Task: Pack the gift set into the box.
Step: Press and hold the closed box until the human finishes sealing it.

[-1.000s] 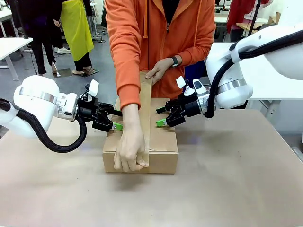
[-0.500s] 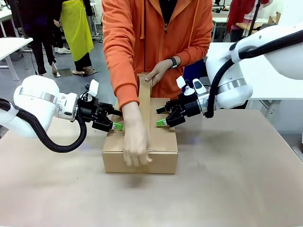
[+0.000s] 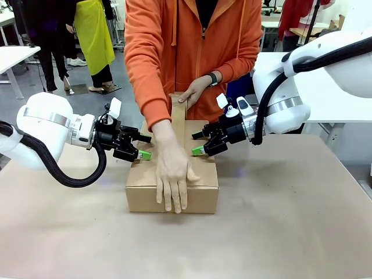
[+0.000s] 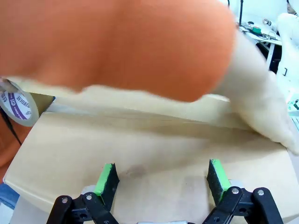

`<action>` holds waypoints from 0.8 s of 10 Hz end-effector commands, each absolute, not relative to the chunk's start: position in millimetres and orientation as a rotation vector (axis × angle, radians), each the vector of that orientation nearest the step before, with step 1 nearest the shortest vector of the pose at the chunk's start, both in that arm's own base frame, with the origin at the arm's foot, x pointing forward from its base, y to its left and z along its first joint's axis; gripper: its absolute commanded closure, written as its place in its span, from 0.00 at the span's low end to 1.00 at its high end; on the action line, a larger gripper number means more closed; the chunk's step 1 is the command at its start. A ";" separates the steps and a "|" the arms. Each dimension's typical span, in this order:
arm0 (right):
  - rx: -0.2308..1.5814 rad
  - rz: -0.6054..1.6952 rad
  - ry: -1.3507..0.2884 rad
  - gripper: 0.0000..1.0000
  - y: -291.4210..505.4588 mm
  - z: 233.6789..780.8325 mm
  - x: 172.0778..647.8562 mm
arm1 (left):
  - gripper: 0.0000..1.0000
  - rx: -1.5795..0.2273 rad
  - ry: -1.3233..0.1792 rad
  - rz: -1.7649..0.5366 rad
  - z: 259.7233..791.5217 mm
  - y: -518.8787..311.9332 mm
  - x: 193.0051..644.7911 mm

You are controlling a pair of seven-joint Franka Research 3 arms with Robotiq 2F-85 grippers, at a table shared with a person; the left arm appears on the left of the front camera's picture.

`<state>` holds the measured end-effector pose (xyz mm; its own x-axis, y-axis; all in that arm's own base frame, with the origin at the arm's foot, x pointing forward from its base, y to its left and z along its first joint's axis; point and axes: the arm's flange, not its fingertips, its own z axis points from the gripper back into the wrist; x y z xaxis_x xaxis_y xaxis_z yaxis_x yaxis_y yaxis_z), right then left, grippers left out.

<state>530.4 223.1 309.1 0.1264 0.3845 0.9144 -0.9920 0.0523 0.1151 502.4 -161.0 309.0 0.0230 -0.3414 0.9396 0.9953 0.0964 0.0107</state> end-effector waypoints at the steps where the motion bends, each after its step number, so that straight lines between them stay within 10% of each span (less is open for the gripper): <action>1: 0.945 1.263 -0.838 0.00 222.9 306.4 529.4 | 0.00 -0.878 -0.991 -1.288 306.7 -160.9 501.2; 8: 0.945 1.263 -0.838 0.00 222.9 306.4 529.4 | 0.00 -0.878 -0.991 -1.288 306.7 -160.9 501.2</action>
